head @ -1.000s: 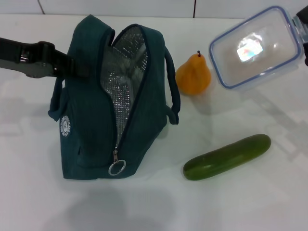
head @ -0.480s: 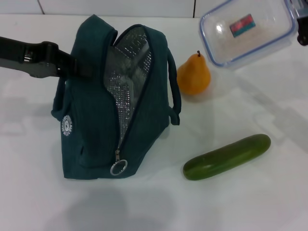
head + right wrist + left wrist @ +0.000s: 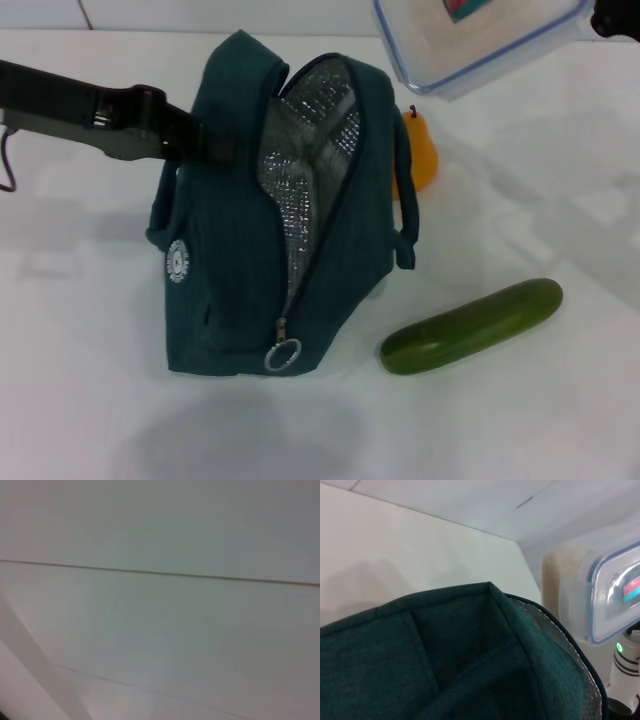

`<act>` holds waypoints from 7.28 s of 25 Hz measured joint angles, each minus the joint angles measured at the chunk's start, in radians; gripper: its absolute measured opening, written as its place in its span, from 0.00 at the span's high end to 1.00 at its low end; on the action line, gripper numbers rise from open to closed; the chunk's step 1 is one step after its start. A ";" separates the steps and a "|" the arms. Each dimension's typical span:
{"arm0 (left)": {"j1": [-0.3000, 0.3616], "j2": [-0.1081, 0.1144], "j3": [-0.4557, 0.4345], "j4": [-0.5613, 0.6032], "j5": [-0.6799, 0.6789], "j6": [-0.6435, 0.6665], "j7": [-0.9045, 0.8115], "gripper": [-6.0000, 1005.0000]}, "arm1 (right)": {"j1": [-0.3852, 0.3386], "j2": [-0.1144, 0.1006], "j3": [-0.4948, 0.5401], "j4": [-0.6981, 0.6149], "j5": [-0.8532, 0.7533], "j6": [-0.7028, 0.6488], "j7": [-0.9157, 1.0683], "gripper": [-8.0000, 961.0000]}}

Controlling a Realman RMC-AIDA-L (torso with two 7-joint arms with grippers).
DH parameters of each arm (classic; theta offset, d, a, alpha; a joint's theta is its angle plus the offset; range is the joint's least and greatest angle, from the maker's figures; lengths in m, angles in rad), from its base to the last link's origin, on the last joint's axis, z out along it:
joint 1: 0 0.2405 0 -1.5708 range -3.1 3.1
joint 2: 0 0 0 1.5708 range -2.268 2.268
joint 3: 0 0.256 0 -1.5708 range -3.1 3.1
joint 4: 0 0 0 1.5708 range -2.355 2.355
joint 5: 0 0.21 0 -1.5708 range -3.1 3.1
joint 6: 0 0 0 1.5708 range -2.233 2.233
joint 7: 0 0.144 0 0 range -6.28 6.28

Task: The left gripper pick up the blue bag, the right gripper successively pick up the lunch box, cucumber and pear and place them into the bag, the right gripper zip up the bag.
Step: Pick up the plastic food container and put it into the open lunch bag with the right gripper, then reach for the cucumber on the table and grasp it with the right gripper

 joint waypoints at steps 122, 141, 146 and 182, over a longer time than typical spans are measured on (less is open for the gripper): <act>0.005 -0.011 0.045 -0.093 -0.034 -0.092 0.074 0.95 | 0.198 -0.057 -0.010 -1.067 -1.824 -0.234 -0.199 0.14; 0.003 -0.021 0.046 -0.093 -0.036 -0.097 0.074 0.95 | 0.204 -0.008 -0.229 -1.025 -1.882 -0.039 -0.230 0.14; 0.003 -0.022 0.048 -0.097 -0.036 -0.101 0.074 0.95 | 0.201 -0.005 -0.281 -1.011 -1.875 0.000 -0.225 0.14; -0.006 -0.024 0.053 -0.097 -0.033 -0.103 0.074 0.95 | 0.200 0.000 -0.468 -0.839 -1.792 0.216 -0.226 0.20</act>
